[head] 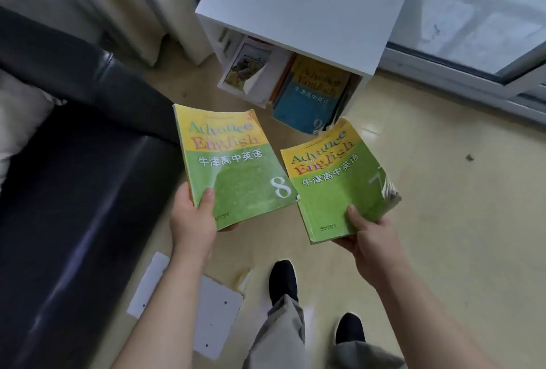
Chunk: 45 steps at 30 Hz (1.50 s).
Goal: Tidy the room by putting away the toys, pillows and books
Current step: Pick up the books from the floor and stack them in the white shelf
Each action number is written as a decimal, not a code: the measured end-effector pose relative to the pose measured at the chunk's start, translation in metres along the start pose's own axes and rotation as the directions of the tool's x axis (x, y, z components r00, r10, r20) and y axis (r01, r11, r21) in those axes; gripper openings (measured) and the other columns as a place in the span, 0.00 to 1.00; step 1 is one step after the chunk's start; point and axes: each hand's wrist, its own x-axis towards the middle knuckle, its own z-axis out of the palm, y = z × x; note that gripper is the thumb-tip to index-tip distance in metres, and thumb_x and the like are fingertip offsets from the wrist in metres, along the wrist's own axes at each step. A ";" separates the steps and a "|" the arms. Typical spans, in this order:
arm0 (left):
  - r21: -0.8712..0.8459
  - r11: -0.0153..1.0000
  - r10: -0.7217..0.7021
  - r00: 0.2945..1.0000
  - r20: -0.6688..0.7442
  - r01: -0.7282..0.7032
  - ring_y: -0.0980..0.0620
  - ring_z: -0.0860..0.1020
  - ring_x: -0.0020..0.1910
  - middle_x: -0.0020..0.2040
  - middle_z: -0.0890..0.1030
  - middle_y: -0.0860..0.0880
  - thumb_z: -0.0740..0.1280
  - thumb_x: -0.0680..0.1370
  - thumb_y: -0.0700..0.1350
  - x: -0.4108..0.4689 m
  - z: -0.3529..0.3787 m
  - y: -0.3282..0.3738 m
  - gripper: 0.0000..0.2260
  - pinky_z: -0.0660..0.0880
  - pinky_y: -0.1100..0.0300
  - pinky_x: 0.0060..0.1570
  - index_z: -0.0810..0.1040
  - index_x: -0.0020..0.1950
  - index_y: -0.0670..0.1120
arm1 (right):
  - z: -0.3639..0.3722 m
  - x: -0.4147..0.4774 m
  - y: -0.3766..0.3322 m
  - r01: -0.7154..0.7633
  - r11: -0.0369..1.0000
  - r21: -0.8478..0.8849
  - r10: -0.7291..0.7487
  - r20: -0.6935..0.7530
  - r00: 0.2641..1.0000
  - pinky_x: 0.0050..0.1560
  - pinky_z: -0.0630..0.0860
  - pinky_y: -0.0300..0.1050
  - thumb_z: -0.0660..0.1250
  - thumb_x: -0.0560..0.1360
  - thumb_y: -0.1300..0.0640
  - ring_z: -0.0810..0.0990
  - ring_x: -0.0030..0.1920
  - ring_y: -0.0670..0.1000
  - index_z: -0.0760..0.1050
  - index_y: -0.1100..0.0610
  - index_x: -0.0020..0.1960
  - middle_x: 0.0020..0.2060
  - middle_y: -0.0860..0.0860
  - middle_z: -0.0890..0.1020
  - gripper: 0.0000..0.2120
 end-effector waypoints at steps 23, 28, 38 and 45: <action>0.137 0.975 -0.217 0.856 0.470 0.173 0.47 0.84 0.45 0.52 0.85 0.48 0.63 0.85 0.41 0.211 0.134 0.061 0.08 0.80 0.53 0.31 0.78 0.57 0.52 | 0.125 0.169 -0.043 -0.209 0.888 0.409 0.194 0.079 0.978 0.46 0.85 0.59 0.60 0.75 0.79 0.86 0.51 0.62 0.74 0.63 0.66 0.56 0.63 0.84 0.23; 0.171 0.963 -0.267 0.803 0.533 0.207 0.46 0.84 0.47 0.54 0.85 0.45 0.64 0.84 0.40 0.266 0.164 0.061 0.07 0.80 0.53 0.33 0.78 0.57 0.51 | 0.162 0.217 -0.055 -0.171 0.870 0.463 0.190 0.005 0.982 0.46 0.85 0.57 0.58 0.75 0.79 0.86 0.48 0.62 0.78 0.63 0.62 0.55 0.64 0.84 0.22; 0.197 0.977 -0.192 0.706 0.682 0.075 0.48 0.86 0.43 0.56 0.84 0.49 0.65 0.84 0.42 0.336 0.244 0.056 0.09 0.80 0.54 0.29 0.77 0.64 0.50 | 0.205 0.299 -0.023 -0.102 0.995 -0.003 0.102 -0.045 0.994 0.54 0.83 0.51 0.61 0.83 0.64 0.83 0.58 0.56 0.72 0.54 0.70 0.64 0.53 0.80 0.16; 0.259 0.965 -0.157 0.707 0.690 -0.039 0.47 0.86 0.45 0.57 0.83 0.49 0.65 0.84 0.43 0.328 0.282 0.034 0.08 0.83 0.48 0.35 0.77 0.63 0.49 | 0.169 0.282 0.007 -0.137 0.990 0.027 0.140 -0.178 0.974 0.51 0.85 0.52 0.62 0.82 0.64 0.88 0.48 0.54 0.73 0.53 0.71 0.57 0.51 0.85 0.18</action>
